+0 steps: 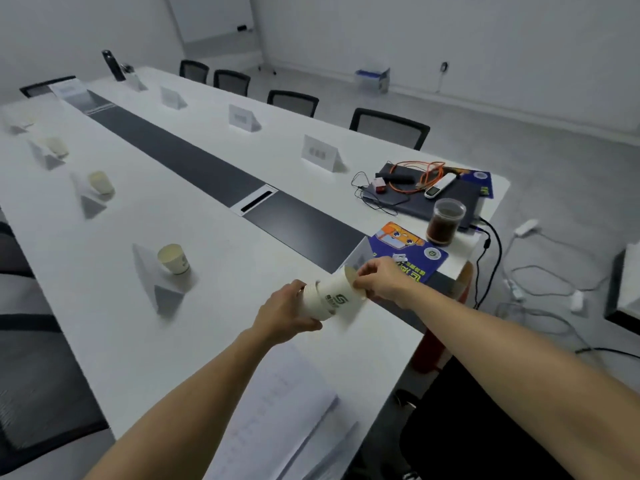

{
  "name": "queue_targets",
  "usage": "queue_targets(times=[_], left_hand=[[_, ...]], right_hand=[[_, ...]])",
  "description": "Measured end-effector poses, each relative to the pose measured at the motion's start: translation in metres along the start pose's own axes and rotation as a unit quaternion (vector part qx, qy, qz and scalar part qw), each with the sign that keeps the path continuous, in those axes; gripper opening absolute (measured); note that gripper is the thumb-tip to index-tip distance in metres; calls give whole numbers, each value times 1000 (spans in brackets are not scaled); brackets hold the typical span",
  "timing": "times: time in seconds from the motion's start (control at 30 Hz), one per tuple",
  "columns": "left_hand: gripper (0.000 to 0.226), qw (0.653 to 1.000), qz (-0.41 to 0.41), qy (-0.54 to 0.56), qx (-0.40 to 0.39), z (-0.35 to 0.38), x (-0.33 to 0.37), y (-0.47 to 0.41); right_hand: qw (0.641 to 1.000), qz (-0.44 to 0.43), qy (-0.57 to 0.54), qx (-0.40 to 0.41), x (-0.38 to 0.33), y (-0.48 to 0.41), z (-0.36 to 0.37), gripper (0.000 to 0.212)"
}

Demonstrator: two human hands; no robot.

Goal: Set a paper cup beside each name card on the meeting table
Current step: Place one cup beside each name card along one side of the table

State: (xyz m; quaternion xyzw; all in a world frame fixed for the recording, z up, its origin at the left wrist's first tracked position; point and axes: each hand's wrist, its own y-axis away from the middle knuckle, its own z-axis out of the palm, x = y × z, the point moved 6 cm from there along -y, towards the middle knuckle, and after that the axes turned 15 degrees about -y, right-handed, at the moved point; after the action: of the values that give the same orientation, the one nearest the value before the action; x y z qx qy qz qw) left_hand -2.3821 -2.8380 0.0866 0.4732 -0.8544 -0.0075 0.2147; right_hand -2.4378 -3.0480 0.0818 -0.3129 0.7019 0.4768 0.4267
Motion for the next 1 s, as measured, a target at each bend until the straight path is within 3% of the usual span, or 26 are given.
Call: queue_targets(times=[0.27,0.47,0.77,1.0], left_hand=[[65,997,-79,24,-4,4,-63,-72],[66,989,-130,51,-40,35,-118,-97],[65,983,-167,47,-66,46,-152,-110],[66,983,-174,37,-33,26,-137,-79]], right_hand=[[992,0,80,103,-48,-131,-13,7],[964,50,244,97,-7,-214,26,21],[941,93,317,68,11,-247,40,32],[933,46,352,55,-19,-214,37,30]])
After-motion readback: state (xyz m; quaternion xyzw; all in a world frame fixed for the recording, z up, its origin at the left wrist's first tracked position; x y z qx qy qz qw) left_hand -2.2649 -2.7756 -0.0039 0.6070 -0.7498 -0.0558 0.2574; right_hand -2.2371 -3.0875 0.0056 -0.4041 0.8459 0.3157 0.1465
